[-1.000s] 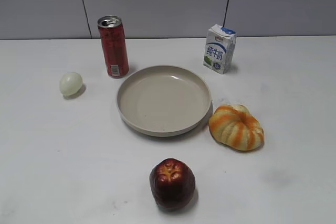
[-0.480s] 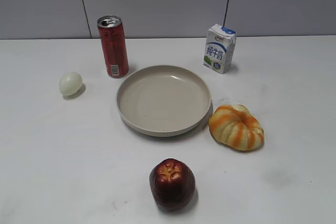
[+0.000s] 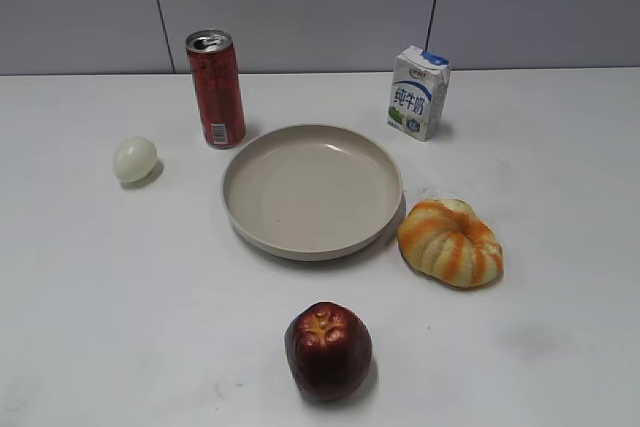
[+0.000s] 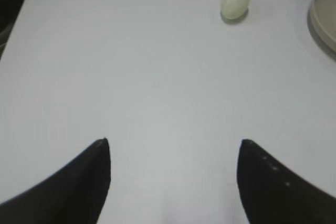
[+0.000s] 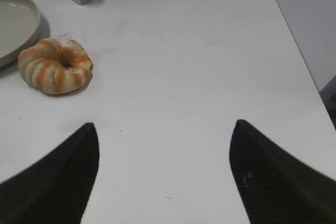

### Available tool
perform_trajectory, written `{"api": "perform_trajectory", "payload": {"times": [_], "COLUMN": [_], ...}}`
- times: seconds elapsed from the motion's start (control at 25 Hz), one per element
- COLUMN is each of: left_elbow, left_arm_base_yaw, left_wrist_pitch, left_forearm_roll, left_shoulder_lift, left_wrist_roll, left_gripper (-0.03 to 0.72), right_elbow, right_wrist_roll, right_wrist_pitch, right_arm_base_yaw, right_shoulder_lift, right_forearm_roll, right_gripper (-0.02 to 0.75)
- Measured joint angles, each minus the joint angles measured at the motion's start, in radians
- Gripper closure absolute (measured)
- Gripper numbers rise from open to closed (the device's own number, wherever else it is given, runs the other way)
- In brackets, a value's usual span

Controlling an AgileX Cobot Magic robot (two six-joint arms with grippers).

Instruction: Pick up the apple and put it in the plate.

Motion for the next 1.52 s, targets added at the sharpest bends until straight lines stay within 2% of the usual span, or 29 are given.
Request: {"api": "perform_trajectory", "payload": {"times": [0.28, 0.4, 0.56, 0.76, 0.92, 1.04, 1.28, 1.52], "left_elbow": [-0.112, -0.215, -0.367, -0.538, -0.601, -0.612, -0.617, -0.618], "left_arm_base_yaw": [-0.020, -0.068, -0.194, -0.441, -0.626, -0.732, -0.870, -0.895], "left_wrist_pitch": [-0.142, -0.151, -0.154, -0.155, -0.155, -0.161, -0.205, -0.246], "left_forearm_roll": [-0.231, -0.257, -0.256, -0.243, -0.258, -0.271, -0.273, -0.269], "left_shoulder_lift": [0.476, 0.660, 0.874, 1.077, 1.213, 1.290, 1.416, 1.515], "left_wrist_roll": [0.323, 0.408, 0.436, 0.441, 0.441, 0.441, 0.441, 0.441], "left_gripper": [0.116, 0.116, 0.116, 0.116, 0.086, 0.048, 0.024, 0.023], "right_elbow": [0.000, 0.000, 0.000, 0.000, 0.000, 0.000, 0.000, 0.000], "right_wrist_roll": [0.000, 0.000, 0.000, 0.000, 0.000, 0.000, 0.000, 0.000], "right_wrist_pitch": [0.000, 0.000, 0.000, 0.000, 0.000, 0.000, 0.000, 0.000], "right_arm_base_yaw": [0.000, 0.000, 0.000, 0.000, 0.000, 0.000, 0.000, 0.000], "right_shoulder_lift": [0.000, 0.000, 0.000, 0.000, 0.000, 0.000, 0.000, 0.000], "right_forearm_roll": [0.000, 0.000, 0.000, 0.000, 0.000, 0.000, 0.000, 0.000], "right_gripper": [0.153, 0.153, 0.153, 0.153, 0.153, 0.153, 0.153, 0.153]}}
